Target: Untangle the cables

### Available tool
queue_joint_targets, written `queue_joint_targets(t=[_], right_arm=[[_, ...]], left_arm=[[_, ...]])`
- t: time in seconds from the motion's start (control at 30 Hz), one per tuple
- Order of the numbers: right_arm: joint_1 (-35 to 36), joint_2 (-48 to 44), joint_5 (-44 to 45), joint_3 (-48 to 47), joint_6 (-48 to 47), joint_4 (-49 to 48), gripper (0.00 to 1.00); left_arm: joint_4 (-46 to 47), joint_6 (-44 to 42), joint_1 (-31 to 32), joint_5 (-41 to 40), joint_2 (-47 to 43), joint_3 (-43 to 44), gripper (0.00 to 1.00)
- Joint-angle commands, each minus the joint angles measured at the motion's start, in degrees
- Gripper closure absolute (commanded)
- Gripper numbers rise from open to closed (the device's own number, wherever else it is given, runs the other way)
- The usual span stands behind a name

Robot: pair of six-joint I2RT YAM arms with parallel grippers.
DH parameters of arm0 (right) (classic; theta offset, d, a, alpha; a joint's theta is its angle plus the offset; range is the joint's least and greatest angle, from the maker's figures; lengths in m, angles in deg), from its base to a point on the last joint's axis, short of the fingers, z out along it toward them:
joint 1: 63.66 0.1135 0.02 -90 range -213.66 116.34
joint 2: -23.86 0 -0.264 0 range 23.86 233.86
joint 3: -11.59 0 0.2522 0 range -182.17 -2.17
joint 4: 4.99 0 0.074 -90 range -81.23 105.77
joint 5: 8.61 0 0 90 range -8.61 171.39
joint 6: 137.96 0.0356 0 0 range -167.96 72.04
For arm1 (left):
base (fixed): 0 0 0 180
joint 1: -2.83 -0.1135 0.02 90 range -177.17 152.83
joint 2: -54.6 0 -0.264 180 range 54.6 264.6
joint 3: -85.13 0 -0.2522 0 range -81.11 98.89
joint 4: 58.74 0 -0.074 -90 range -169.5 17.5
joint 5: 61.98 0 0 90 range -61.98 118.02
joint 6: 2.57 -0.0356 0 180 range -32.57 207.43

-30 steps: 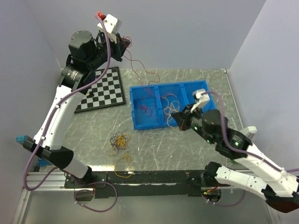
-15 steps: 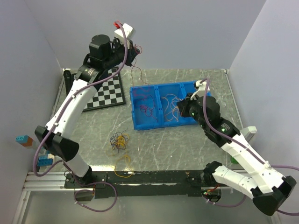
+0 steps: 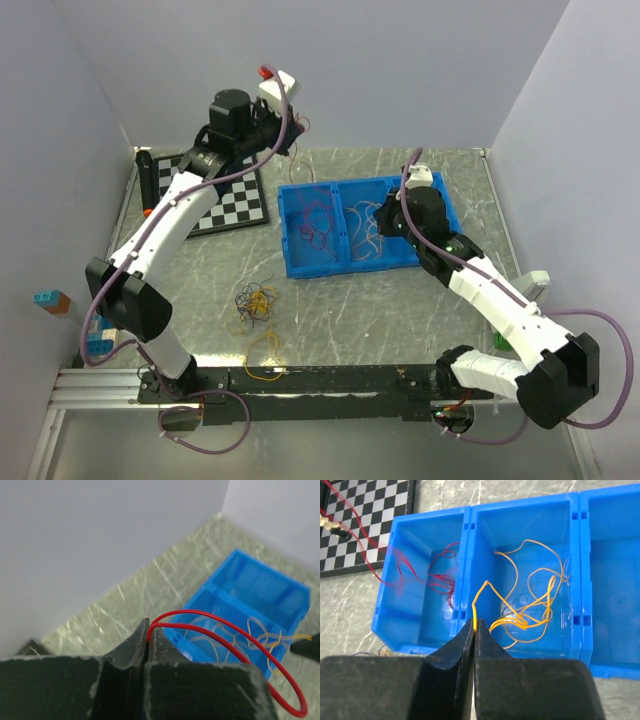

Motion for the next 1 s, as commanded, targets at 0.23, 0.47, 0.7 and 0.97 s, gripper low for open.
queue_joint_targets(t=[0.23, 0.47, 0.7, 0.97], right_arm=[[-1.6, 7.02, -0.18, -4.4, -0.54, -6.69, 1.0], [-1.86, 12.21, -1.14, -7.65, 1.13, -5.03, 1.0], [-1.69, 10.55, -2.02, -7.57, 1.57, -3.27, 0.53], [5.84, 4.66, -0.97, -3.71, 0.26, -1.59, 0.37]], left_arm=[[4.86, 3.28, 2.23, -0.96, -0.3, -10.74, 0.99], [-0.67, 3.19, 3.64, -0.25, 0.76, -8.64, 0.49], [-14.02, 2.4, 2.16, 1.32, -1.43, -0.99, 0.25], [-31.5, -12.87, -5.23, 9.76, -8.02, -5.8, 0.11]])
